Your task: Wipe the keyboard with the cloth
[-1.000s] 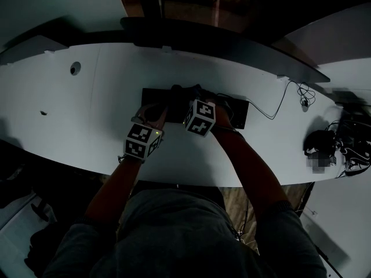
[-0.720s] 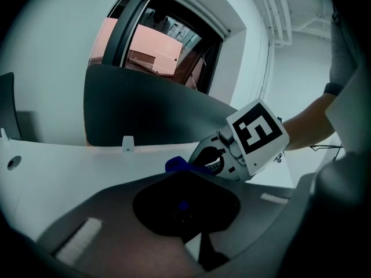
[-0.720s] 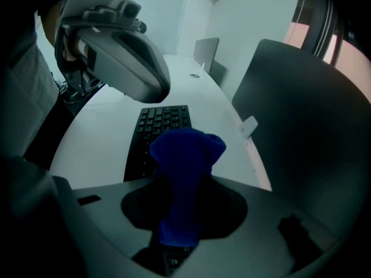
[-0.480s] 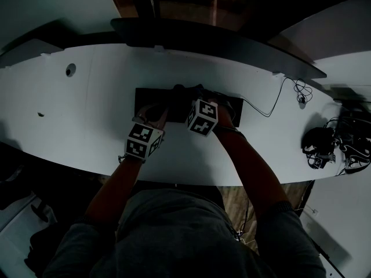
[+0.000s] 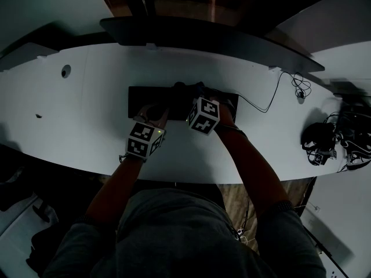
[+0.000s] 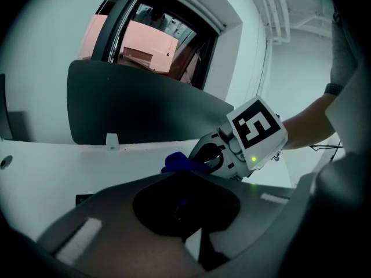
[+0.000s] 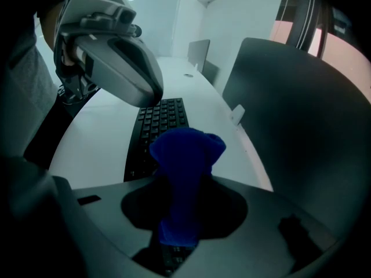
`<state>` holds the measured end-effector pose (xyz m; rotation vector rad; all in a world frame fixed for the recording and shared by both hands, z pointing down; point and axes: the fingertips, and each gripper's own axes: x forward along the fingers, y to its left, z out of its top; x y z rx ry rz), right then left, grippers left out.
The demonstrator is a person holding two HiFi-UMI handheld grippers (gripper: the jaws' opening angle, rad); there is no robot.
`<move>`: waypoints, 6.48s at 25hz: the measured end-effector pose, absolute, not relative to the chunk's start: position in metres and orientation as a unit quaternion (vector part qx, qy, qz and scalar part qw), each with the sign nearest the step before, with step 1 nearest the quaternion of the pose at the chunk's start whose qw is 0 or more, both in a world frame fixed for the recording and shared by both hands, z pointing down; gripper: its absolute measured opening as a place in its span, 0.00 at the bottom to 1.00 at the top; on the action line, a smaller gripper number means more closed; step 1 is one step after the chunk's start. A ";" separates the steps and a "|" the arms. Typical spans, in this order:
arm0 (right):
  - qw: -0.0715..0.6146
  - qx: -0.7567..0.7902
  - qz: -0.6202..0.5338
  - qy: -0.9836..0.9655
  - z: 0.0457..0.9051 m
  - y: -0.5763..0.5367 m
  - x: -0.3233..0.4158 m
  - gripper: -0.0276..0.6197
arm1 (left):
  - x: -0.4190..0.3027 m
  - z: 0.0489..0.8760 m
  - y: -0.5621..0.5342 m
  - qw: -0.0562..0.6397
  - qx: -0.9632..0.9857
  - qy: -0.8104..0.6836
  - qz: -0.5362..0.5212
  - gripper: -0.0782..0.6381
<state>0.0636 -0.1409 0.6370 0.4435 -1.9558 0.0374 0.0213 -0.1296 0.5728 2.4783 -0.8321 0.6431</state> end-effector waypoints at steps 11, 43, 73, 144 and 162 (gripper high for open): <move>0.536 0.200 0.022 -0.820 0.637 -0.134 0.094 0.24 | 0.047 0.575 -0.121 0.221 0.899 -0.292 0.239 0.12; 0.539 0.233 0.041 -0.809 0.638 -0.112 0.201 0.24 | 0.136 0.577 -0.095 0.212 0.907 -0.268 0.247 0.12; 0.519 0.291 0.021 -0.804 0.568 -0.087 0.261 0.24 | 0.136 0.519 -0.062 0.177 0.906 -0.310 0.227 0.12; 0.529 0.160 0.003 -0.833 0.640 -0.123 -0.144 0.24 | -0.184 0.576 -0.127 0.243 0.865 -0.379 0.222 0.12; 0.526 0.164 0.016 -0.834 0.642 -0.117 -0.100 0.24 | -0.138 0.582 -0.122 0.243 0.872 -0.355 0.234 0.12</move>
